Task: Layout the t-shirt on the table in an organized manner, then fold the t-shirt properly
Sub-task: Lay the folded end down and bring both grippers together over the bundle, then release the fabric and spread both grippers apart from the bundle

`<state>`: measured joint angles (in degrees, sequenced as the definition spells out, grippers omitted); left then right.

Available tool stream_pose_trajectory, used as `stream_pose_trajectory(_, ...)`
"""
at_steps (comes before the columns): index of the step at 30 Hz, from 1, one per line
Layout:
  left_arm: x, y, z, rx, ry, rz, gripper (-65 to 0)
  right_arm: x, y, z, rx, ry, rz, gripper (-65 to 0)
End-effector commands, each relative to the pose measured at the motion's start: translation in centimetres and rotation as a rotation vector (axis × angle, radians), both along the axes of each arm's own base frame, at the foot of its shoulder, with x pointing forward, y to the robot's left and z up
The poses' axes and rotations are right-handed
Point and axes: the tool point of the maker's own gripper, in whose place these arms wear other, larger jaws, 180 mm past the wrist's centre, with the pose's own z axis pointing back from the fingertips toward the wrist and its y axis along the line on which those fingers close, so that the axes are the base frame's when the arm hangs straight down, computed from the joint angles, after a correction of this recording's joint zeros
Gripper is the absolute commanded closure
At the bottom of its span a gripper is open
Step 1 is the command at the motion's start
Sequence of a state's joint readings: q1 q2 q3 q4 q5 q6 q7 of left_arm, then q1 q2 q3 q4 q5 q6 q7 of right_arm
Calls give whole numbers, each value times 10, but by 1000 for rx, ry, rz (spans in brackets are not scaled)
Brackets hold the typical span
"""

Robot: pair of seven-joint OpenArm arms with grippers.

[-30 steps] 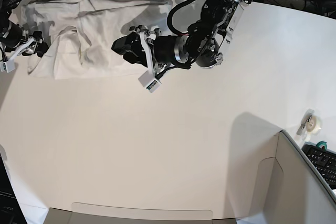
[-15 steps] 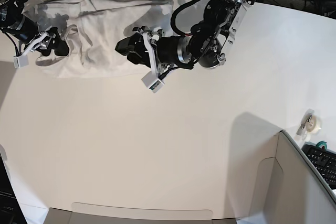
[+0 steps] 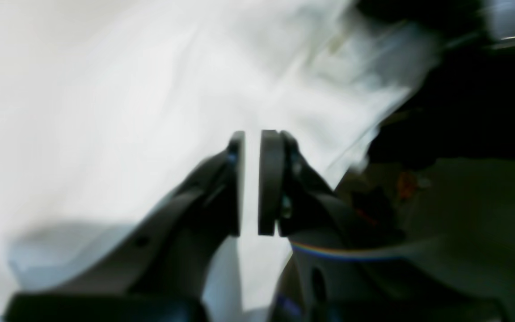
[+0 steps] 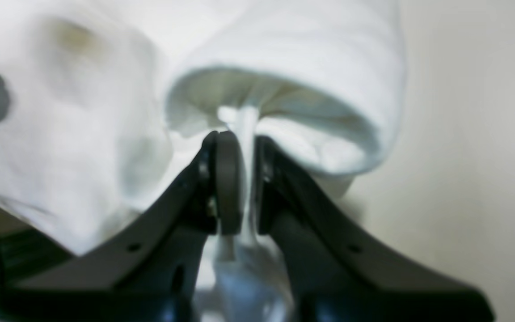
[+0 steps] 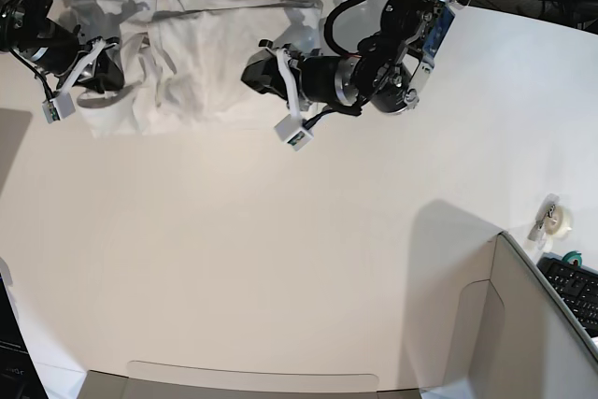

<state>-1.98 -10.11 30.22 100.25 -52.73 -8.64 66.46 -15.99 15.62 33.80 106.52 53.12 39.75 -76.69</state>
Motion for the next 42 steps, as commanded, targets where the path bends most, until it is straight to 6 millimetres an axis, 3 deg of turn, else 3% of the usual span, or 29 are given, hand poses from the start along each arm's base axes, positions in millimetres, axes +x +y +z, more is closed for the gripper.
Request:
stream_pose_trajectory(1, 5, 9, 1, 3, 15, 36, -13, 5, 9, 18, -3, -67, 30, 0)
stream_pose_trajectory(4, 5, 34, -25, 83, 142, 160, -2, 6, 26, 35, -13, -129, 56, 0)
stream_pose_trajectory(7, 10, 49, -39, 124, 190, 255, -2, 8, 42, 39, 19, -150, 79, 0)
stream_pose_trajectory(10, 11, 58, -51, 149, 214, 288, -2, 12, 80, 39, 98, -159, 162, 0)
stream_pose_trajectory(16, 4, 59, -59, 156, 241, 292, -2, 14, 147, 31, 192, -146, 248, 0)
stream_pose_trajectory(21, 1, 48, -57, 136, 248, 280, -2, 22, 181, 26, 180, -137, 271, 0)
stream_pose_trajectory(23, -10, 41, -60, 142, 262, 249, -2, 23, 194, 20, 172, -118, 276, 0)
stream_pose_trajectory(26, -15, 26, -58, 118, 257, 233, -2, 27, 195, 13, 131, -99, 280, 0)
stream_pose_trajectory(30, -14, 22, -55, 107, 243, 233, -4, 24, 192, -10, 101, -23, 272, 0)
stream_pose_trajectory(33, -10, 18, -37, 77, 197, 221, -25, 19, 191, -34, 106, 56, 275, 0)
stream_pose_trajectory(36, -6, 11, -15, 38, 138, 205, -100, 18, 194, -46, 125, 99, 279, 0)
stream_pose_trajectory(42, -2, 16, -3, 35, 89, 200, -192, 30, 197, -35, 141, 56, 303, 0)
